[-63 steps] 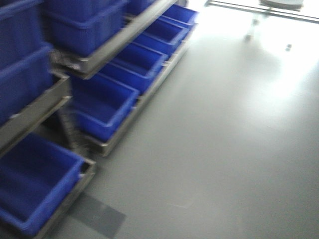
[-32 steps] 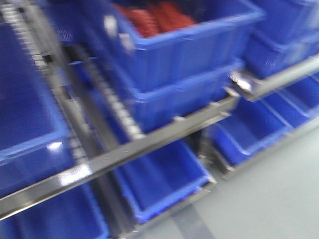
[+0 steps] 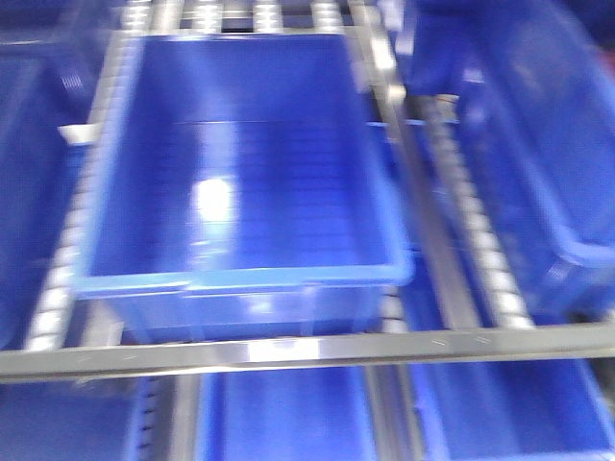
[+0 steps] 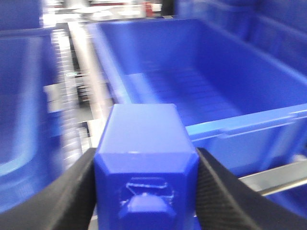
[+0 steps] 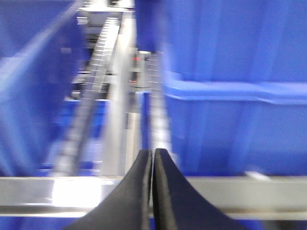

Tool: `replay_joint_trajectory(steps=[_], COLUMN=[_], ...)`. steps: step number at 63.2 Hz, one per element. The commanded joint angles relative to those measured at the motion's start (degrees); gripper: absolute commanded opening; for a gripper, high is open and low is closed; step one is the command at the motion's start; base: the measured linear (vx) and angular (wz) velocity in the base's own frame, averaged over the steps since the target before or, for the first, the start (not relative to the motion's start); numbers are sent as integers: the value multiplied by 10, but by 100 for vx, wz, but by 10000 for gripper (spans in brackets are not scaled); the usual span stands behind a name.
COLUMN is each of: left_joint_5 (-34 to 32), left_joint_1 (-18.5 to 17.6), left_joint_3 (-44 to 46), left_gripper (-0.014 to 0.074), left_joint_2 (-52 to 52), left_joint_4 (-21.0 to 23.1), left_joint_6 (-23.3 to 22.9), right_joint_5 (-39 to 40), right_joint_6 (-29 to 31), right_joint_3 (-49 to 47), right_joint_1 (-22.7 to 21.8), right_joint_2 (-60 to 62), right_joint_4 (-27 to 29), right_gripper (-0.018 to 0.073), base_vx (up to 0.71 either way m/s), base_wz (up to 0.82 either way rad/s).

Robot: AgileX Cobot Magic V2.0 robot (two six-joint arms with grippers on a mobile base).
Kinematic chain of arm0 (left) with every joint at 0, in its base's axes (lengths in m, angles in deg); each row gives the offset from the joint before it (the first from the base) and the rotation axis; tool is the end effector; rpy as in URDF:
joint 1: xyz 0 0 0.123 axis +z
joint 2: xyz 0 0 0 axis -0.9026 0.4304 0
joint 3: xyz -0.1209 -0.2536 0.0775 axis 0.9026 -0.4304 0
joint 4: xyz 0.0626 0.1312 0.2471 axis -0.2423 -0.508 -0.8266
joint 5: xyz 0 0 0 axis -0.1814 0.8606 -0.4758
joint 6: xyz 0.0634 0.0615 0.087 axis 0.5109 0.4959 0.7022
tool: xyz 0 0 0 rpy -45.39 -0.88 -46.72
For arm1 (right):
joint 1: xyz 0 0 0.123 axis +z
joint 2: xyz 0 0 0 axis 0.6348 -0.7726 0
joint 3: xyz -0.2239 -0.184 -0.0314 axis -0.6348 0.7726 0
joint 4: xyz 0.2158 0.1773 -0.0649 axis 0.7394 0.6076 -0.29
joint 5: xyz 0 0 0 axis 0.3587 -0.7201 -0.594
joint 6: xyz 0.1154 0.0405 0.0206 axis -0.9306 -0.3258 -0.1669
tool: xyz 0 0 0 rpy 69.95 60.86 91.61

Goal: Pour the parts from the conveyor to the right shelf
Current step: 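Turn toward the shelf and stop facing an empty blue bin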

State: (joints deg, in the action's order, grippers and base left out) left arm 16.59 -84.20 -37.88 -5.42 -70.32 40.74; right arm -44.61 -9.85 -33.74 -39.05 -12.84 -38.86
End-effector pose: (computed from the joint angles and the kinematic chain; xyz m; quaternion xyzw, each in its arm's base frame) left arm 0.0894 -0.0161 0.2833 0.1052 0.7566 -0.0533 0.6431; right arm 0.1175 0.0005 0.1796 -0.0020 0.7516 0.0011 0.6596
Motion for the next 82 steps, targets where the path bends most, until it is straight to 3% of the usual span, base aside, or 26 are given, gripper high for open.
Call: replay_joint_trajectory(steps=[1,18,82], left_joint_5=[-47,-47,-47], left_joint_1=[0,0,0], left_joint_3=[12,12,12], left_gripper=[-6,-6,-6], left_joint_2=[6,6,6], left_joint_4=[-3,-3,-3], left_joint_6=[-5,-5,-5], right_joint_5=[44,44,43], right_joint_6=[4,4,4], right_joint_3=[8,8,8], right_joint_1=[-1,-1,-1], right_joint_2=[6,6,6], right_joint_4=[-4,-4,-4], right_gripper=[-9,-9,-9], base_vx=[2,3,15], base_wz=[64,32,-4])
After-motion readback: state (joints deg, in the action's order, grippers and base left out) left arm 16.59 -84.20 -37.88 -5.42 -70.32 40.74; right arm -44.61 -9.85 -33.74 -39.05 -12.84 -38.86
